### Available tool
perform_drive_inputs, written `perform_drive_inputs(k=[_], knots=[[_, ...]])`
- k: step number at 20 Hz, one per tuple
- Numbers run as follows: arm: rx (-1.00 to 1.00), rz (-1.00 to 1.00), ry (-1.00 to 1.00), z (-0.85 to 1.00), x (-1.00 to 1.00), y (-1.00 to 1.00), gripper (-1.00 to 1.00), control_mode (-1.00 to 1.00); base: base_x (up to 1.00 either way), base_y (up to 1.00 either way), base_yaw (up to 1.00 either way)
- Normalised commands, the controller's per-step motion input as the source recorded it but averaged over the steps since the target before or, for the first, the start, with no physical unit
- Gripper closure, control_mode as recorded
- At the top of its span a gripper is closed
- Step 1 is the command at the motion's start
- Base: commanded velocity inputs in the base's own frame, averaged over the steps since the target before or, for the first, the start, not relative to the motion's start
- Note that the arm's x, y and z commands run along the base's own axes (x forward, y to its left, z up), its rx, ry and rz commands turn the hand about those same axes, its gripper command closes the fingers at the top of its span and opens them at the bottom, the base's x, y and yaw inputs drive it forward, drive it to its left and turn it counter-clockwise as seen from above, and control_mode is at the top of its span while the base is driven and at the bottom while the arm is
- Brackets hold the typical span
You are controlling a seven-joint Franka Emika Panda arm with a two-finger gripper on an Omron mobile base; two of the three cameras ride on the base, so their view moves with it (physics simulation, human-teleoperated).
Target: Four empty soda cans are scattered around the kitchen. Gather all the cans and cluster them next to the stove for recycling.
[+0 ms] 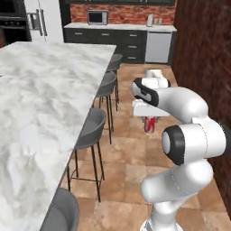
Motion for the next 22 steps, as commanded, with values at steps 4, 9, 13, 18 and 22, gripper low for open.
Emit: perform_drive_inputs(k=[4,9,13,18,22], knots=[[0.0,0.0,0.0,0.0,0.0,0.0,1.0,1.0,0.51,-0.32,-0.58],[0.0,0.0,0.0,0.0,0.0,0.0,1.0,1.0,0.87,-0.05,-0.31],[0.0,0.0,0.0,0.0,0.0,0.0,1.0,1.0,1.0,0.0,-0.16],[0.0,0.0,0.0,0.0,0.0,0.0,1.0,1.0,1.0,0.0,-0.12],[0.0,0.0,0.0,0.0,0.0,0.0,1.0,1.0,1.0,0.0,-0.12]])
